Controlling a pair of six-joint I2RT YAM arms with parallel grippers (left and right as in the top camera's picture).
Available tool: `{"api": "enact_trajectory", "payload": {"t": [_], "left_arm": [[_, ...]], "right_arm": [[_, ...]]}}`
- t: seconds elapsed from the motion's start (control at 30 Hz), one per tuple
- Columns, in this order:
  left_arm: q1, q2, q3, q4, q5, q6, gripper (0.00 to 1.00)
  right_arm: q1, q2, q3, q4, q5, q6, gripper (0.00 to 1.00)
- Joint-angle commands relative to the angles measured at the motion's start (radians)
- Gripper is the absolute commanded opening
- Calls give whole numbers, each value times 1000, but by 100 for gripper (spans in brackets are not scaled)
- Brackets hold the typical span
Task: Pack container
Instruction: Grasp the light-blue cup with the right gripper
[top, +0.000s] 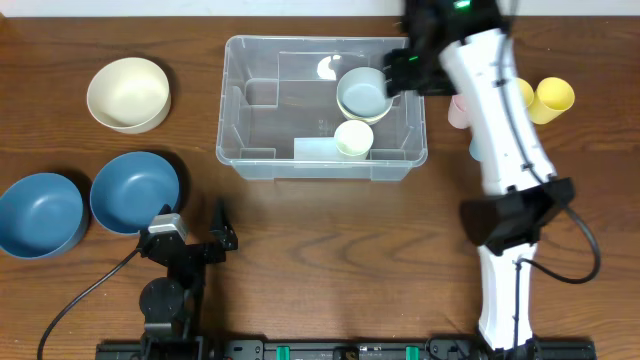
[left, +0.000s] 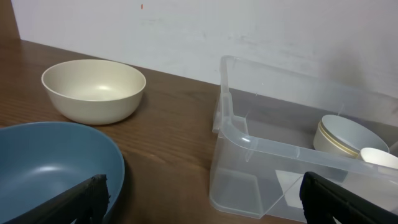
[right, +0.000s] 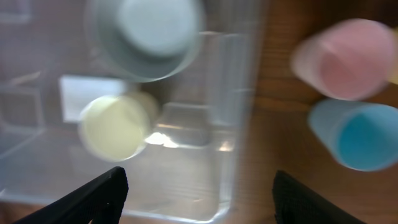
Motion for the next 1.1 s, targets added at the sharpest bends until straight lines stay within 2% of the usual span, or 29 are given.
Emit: {"api": "enact_trajectory", "payload": {"t": [0.0, 0.17, 0.37, 0.63, 0.77, 0.97, 1.07], "left_arm": [[4, -6, -19, -36, -9, -2, 98], [4, -6, -19, -36, -9, -2, 98], [4, -6, -19, -36, -9, -2, 98], [4, -6, -19, -36, -9, -2, 98], [4, -6, -19, -36, -9, -2, 98], [4, -6, -19, -36, -9, -2, 98], [4, -6, -19, -36, -9, -2, 98]], "right_arm": [[-113, -26, -2, -6, -32, 18, 76], [-249, -26, -76, -6, -31, 5, 74], [-372, -26, -253, -5, -20, -12, 67], [-447, -26, -354, 48, 13, -9, 65], [-458, -25, -402, 127, 22, -17, 64], [-445, -25, -542, 246, 21, -8, 54], [-445, -25, -610, 293, 21, -8, 44]]}}
